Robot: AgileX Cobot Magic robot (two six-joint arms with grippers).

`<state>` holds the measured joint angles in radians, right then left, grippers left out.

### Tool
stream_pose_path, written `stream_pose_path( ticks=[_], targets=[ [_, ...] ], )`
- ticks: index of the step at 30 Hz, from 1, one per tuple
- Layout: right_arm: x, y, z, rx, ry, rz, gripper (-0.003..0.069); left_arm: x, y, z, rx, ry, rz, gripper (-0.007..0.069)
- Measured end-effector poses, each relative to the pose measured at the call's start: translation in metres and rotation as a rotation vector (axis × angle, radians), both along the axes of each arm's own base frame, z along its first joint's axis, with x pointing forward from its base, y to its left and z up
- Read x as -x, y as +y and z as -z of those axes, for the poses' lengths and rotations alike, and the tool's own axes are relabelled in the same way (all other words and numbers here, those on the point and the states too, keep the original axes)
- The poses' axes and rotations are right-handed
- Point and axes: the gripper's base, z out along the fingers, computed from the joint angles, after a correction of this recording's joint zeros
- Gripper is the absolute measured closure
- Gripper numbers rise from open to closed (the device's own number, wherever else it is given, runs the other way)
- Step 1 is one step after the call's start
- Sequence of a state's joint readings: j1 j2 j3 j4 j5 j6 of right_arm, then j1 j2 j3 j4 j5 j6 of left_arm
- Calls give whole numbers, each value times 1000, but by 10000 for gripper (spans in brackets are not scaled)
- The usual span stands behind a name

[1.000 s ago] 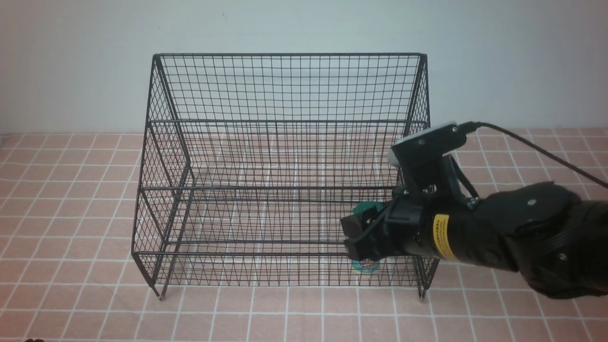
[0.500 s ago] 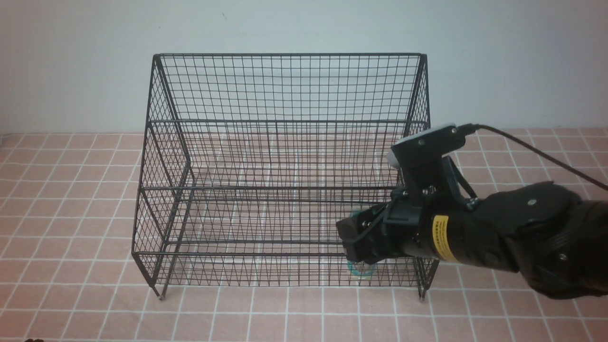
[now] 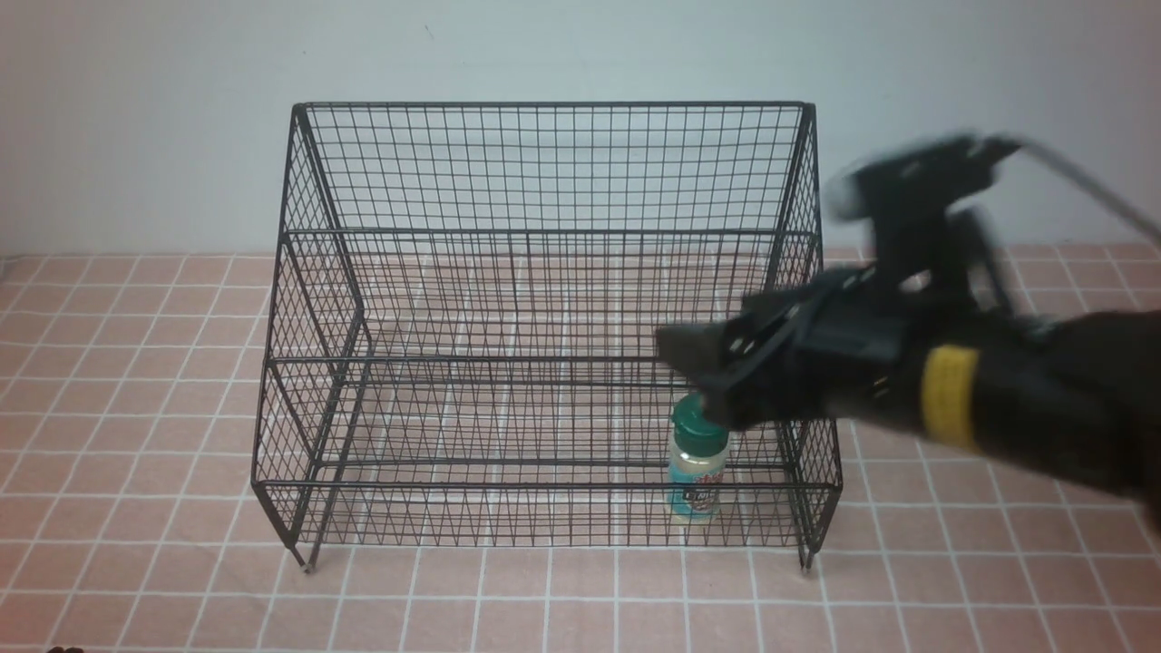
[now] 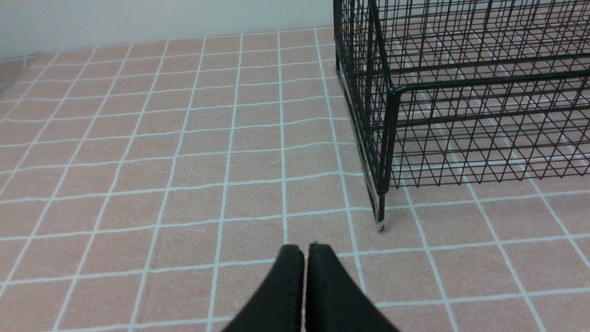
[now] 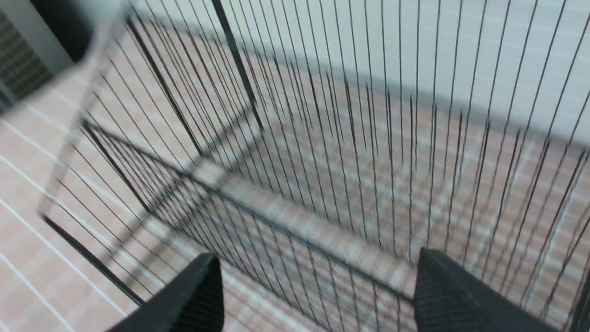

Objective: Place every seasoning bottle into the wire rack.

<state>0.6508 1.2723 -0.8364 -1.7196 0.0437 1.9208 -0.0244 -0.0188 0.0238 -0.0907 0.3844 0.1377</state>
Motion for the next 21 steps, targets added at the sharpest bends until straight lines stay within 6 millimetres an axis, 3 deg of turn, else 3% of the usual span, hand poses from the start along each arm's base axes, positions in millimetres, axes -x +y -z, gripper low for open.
stream_pose_path(
  ticks=[1,3,6,7,8,10,16,21],
  targets=[
    [13,-7,-20,-44,-55,-21,203,0,0,0,0,0,0,631],
    [23,-13,-33,-73,-92,-44,242,0,0,0,0,0,0,631],
    [49,-28,-63,-142,-188,-86,372,0,0,0,0,0,0,631],
    [55,-31,-68,-156,-208,-101,421,0,0,0,0,0,0,631],
    [72,-40,-83,-190,-263,-135,526,0,0,0,0,0,0,631],
    [93,-51,-97,-233,-323,-178,620,0,0,0,0,0,0,631],
    [131,-78,-121,-227,-538,-210,670,0,0,0,0,0,0,631],
    [137,-95,-130,169,-959,-110,671,0,0,0,2,0,-1,631]
  ],
)
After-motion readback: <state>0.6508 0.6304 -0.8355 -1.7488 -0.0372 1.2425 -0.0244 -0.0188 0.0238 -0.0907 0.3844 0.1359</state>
